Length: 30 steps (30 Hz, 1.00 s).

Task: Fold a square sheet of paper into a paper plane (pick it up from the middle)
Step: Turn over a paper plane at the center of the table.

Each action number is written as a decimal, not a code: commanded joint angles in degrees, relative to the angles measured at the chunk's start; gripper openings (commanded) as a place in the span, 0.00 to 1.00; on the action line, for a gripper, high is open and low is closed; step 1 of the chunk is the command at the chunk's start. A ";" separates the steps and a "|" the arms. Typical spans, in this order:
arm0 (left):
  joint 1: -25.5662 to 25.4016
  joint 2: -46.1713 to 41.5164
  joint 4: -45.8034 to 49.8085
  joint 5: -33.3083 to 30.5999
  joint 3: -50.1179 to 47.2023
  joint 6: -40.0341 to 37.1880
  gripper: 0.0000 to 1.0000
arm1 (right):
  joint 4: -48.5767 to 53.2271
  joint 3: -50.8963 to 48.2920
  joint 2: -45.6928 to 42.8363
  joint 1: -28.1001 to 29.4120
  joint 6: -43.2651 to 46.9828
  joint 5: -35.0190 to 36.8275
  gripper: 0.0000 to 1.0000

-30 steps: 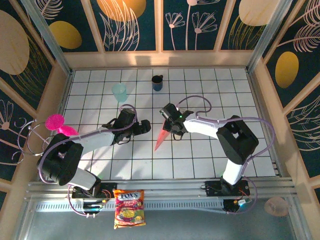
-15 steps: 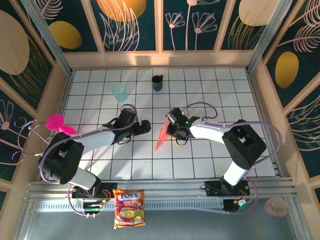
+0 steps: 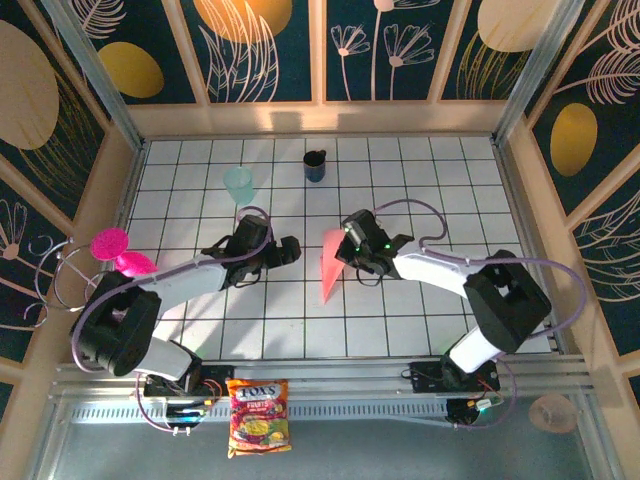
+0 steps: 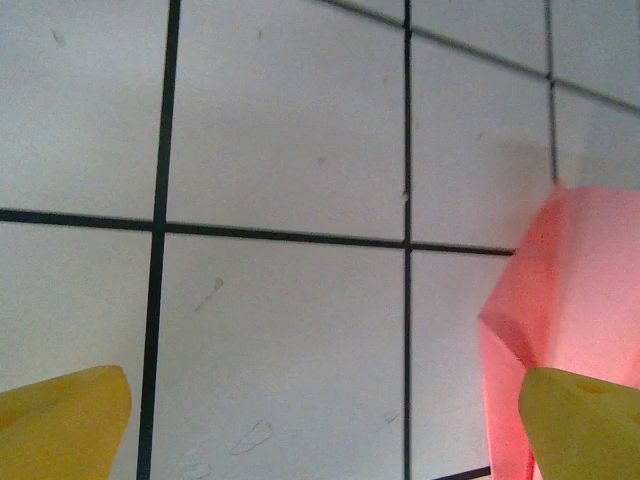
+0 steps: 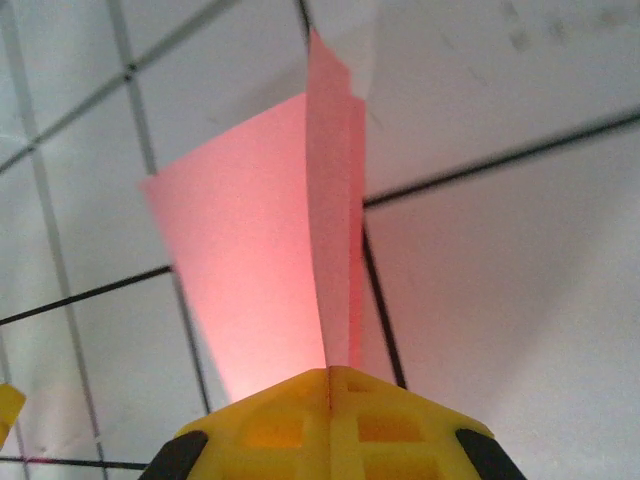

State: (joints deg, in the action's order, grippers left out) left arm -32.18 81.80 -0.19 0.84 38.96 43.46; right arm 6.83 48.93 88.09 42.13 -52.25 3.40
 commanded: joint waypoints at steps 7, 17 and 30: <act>2.48 -9.67 -6.53 1.32 -5.49 5.17 0.98 | -15.25 -1.84 -3.52 -2.59 14.03 -12.71 0.05; 2.74 -7.44 -11.52 7.61 -7.57 8.95 0.89 | -36.70 -7.04 6.28 -5.48 7.02 -33.95 0.05; 2.74 4.68 -20.46 19.46 -7.09 11.64 0.45 | -42.40 -10.88 14.24 -8.02 2.42 -36.69 0.05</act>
State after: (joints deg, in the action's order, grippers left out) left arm -29.67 84.03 -15.99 15.00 32.01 54.35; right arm -32.32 39.24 100.90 35.27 -48.64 -32.38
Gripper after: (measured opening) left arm 0.474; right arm 0.054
